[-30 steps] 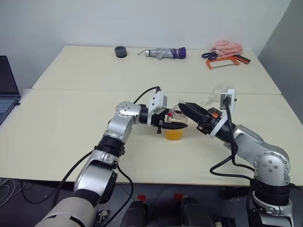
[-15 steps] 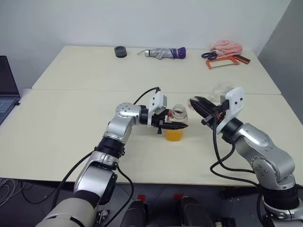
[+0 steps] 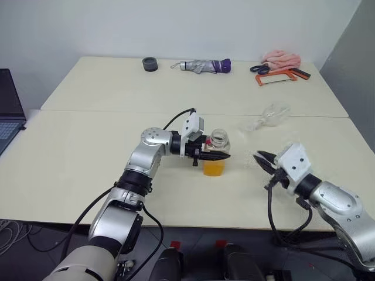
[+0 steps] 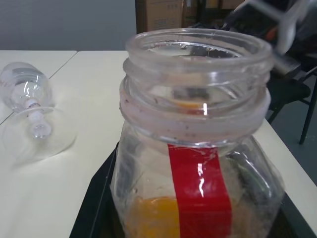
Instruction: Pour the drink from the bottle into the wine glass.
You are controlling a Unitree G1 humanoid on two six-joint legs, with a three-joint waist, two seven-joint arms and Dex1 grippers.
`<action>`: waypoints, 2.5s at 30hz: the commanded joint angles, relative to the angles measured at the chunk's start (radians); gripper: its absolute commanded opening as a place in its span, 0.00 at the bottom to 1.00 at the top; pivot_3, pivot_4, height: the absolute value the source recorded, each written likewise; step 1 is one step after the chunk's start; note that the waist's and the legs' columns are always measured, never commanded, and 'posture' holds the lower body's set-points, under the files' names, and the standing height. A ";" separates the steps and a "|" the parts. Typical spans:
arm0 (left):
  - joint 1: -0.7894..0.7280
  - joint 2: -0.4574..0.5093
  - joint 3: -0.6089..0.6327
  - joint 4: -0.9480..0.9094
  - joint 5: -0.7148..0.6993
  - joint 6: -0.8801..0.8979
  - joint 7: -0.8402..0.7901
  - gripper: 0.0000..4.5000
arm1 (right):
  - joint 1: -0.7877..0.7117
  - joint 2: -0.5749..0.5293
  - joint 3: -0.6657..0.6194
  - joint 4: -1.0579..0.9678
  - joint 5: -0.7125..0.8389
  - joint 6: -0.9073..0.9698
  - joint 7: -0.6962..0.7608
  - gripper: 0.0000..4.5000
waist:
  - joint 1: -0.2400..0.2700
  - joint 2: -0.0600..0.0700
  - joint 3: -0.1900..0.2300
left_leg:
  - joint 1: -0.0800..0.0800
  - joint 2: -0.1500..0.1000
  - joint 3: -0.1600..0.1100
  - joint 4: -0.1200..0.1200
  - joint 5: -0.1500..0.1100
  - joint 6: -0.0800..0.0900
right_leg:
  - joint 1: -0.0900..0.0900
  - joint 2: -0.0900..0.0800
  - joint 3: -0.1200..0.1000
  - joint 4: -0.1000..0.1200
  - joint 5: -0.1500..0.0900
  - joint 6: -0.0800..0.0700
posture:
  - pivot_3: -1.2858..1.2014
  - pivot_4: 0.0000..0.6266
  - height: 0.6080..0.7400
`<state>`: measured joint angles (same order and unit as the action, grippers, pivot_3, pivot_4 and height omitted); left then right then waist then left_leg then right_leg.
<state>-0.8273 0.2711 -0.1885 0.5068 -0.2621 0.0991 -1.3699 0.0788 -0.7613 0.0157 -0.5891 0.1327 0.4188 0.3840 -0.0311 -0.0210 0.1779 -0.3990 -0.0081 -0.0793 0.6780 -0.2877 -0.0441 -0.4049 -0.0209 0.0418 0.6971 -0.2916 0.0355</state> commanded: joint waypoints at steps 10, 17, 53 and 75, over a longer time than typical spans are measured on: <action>-0.014 -0.004 -0.001 -0.058 -0.018 -0.002 -0.052 0.38 | 0.135 -0.049 -0.027 0.038 -0.246 -0.067 0.051 0.05 | -0.001 0.000 0.000 | 0.001 0.000 0.001 0.000 0.000 0.000 | 0.000 0.001 0.001 0.000 0.000 0.000 | 0.52 0.24 1.00; -0.009 -0.001 0.011 -0.053 -0.015 -0.008 -0.030 0.38 | 0.137 -0.022 -0.058 -0.033 -0.195 -0.001 0.130 0.43 | -0.001 0.000 0.000 | 0.001 0.000 0.000 0.000 0.000 0.000 | 0.000 0.001 0.001 0.000 0.000 0.000 | 0.52 0.24 1.00; -0.009 0.157 0.434 0.257 0.085 -0.039 1.043 0.46 | -0.752 0.531 0.381 0.314 -0.039 0.188 0.186 1.00 | -0.005 -0.001 -0.001 | 0.002 0.001 -0.003 0.000 0.002 -0.004 | -0.002 -0.003 -0.001 0.002 0.000 0.000 | 0.52 0.24 1.00; 0.195 0.078 0.404 0.018 0.094 0.004 1.099 1.00 | -0.636 0.468 0.353 0.232 -0.033 0.215 0.193 1.00 | -0.010 -0.001 -0.001 | 0.000 0.002 -0.004 0.000 0.002 -0.004 | -0.003 -0.004 -0.001 0.002 0.000 0.000 | 0.52 0.24 1.00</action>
<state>-0.6369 0.3501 0.2210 0.5857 -0.1753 0.1037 -0.2907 -0.5564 -0.2914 0.4015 -0.3043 0.0940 0.6390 0.5729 -0.0410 -0.0217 0.1769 -0.3986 -0.0060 -0.0829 0.6779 -0.2854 -0.0482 -0.4078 -0.0250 0.0410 0.6995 -0.2911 0.0350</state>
